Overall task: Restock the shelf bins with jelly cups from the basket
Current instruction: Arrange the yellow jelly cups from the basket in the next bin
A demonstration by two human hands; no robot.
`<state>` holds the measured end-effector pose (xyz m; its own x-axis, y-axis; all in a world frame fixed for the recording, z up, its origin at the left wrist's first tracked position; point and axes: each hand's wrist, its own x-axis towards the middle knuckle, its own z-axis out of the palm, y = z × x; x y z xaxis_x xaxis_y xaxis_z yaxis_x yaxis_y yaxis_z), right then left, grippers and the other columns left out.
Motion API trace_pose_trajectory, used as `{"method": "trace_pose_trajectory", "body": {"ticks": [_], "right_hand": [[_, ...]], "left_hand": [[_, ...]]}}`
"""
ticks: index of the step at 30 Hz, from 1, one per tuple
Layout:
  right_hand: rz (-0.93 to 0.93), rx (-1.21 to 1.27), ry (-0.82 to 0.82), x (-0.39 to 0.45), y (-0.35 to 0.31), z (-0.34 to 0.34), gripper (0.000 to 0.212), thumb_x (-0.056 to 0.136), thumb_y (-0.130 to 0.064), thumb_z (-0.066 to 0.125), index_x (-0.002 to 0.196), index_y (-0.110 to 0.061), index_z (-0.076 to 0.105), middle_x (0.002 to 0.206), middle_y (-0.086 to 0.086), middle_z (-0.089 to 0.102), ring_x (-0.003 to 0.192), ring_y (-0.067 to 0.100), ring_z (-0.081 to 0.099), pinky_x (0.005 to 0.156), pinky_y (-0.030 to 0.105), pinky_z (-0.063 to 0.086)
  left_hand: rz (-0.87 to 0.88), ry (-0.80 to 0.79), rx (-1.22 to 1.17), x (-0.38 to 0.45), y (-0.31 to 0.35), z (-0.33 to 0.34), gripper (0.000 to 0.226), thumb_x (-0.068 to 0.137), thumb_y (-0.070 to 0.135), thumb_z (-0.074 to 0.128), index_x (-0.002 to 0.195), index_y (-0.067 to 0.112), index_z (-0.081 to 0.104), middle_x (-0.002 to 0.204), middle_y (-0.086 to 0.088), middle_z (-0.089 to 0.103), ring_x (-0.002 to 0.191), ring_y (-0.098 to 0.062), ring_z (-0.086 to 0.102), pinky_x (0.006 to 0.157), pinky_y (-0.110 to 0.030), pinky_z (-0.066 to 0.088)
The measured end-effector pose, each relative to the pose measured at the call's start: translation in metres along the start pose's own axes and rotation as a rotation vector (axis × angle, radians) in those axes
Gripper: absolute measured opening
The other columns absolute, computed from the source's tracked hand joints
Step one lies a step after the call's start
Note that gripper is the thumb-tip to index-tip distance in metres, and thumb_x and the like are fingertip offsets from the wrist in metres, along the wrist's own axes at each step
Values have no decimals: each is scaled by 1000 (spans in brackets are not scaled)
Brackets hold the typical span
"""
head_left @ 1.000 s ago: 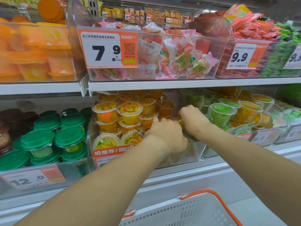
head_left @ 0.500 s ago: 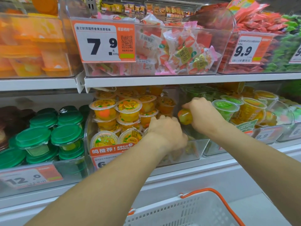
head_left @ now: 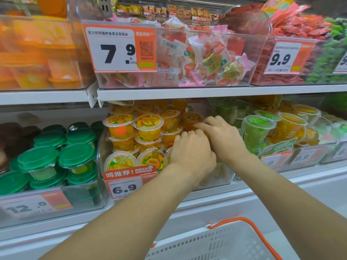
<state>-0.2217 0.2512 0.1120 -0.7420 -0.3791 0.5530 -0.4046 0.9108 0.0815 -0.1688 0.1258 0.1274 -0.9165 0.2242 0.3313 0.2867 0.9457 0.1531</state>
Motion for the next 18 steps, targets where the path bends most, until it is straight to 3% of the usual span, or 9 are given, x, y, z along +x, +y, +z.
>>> {"method": "trace_pose_trajectory", "body": {"ticks": [3,5,7,9,11,13,15,18], "right_hand": [[-85,172,49,-1,7,10,51,77,0,70,124,-20,66,101,-5,66,83,23,41,67,33,43],[34,414,38,-3,9,9,48,78,4,65,119,-22,63,91,-15,60,86,19,39,74,32,43],[159,598,27,-7,7,8,41,79,1,65,109,-26,56,92,-14,60,91,18,48,80,34,50],[245,754,80,-9,5,6,34,79,-2,71,98,-25,55,94,-14,68,84,19,60,77,37,56],[319,845,118,-8,5,5,30,78,-1,75,92,-21,57,83,-17,70,74,18,64,70,35,57],[385,905,107,-6,5,2,27,77,3,76,92,-14,60,78,-6,71,70,13,61,68,27,56],[421,994,75,-4,6,0,28,78,10,73,95,-10,60,89,8,73,77,12,64,72,18,54],[512,1280,52,-2,7,1,38,80,23,65,96,-11,56,113,13,70,91,13,70,80,21,57]], "left_hand": [[6,-15,28,-2,-1,1,51,93,33,51,133,1,46,126,-14,59,116,-30,55,96,-39,40],[5,-11,31,-1,-4,2,49,92,33,51,131,3,46,125,-14,59,115,-30,55,94,-38,41],[-4,-6,10,-2,-4,2,45,92,33,51,127,4,47,125,-14,59,115,-29,55,94,-38,41],[-10,1,-26,-4,-2,1,44,92,32,52,126,6,46,126,-14,56,116,-29,53,95,-38,41],[-6,43,-65,-6,-1,2,44,90,32,54,127,9,43,128,-12,50,117,-28,50,97,-37,40],[28,109,-52,-6,-1,5,52,87,32,56,132,10,40,133,-10,43,122,-28,45,102,-38,37],[66,85,-9,-4,-2,8,68,86,33,55,145,8,32,149,-11,35,138,-29,34,116,-42,27],[79,-15,67,-1,-2,14,72,92,37,49,152,5,26,158,-13,30,148,-28,22,123,-46,10]]}}
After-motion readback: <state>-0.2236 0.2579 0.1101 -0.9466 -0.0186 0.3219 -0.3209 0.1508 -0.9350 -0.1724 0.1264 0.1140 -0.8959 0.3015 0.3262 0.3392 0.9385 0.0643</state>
